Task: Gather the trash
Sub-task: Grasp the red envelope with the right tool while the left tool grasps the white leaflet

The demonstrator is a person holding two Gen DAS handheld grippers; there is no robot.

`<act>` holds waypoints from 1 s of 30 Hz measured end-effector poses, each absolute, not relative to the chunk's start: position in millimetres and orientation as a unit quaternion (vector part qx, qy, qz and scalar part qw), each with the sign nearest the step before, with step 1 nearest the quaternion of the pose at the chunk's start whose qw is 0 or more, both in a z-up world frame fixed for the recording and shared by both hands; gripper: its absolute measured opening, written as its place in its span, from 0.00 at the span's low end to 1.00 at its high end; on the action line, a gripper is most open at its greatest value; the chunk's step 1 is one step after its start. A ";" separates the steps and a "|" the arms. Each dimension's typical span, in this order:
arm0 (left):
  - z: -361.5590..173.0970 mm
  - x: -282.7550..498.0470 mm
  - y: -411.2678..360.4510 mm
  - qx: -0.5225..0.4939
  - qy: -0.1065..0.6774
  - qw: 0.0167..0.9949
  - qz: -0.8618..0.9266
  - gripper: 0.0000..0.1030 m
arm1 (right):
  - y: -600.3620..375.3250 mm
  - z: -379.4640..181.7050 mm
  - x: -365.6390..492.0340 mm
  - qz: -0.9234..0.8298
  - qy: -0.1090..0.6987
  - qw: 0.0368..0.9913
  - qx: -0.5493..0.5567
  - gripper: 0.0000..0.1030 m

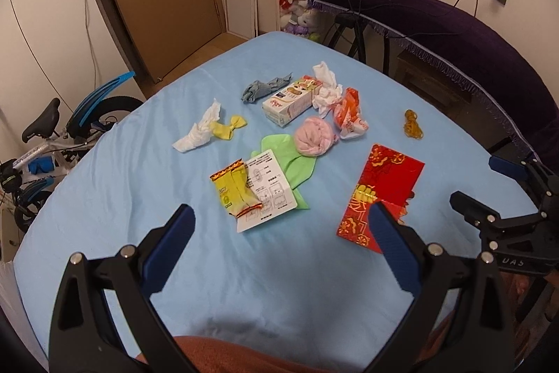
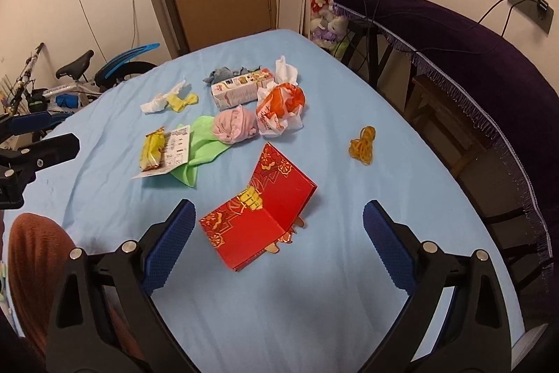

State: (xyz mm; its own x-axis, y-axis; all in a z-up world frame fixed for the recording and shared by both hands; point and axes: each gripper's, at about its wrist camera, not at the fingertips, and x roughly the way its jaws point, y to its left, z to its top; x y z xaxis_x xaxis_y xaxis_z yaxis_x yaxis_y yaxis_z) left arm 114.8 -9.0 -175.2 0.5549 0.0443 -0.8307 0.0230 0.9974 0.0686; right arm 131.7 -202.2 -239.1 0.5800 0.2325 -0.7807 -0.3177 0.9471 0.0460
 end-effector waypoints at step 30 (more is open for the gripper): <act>-320.6 187.2 3.9 0.099 0.531 0.841 -0.010 0.45 | -174.9 -355.3 213.4 0.214 0.487 0.845 -0.042 0.34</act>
State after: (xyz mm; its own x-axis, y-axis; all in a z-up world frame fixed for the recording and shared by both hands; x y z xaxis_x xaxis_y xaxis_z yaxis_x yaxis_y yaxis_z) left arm 187.2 3.9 -320.6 0.4349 0.0888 -0.8961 0.1218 0.9802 0.1563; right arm 213.4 -174.9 -355.3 0.4330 0.3220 -0.8419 -0.4034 0.9045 0.1385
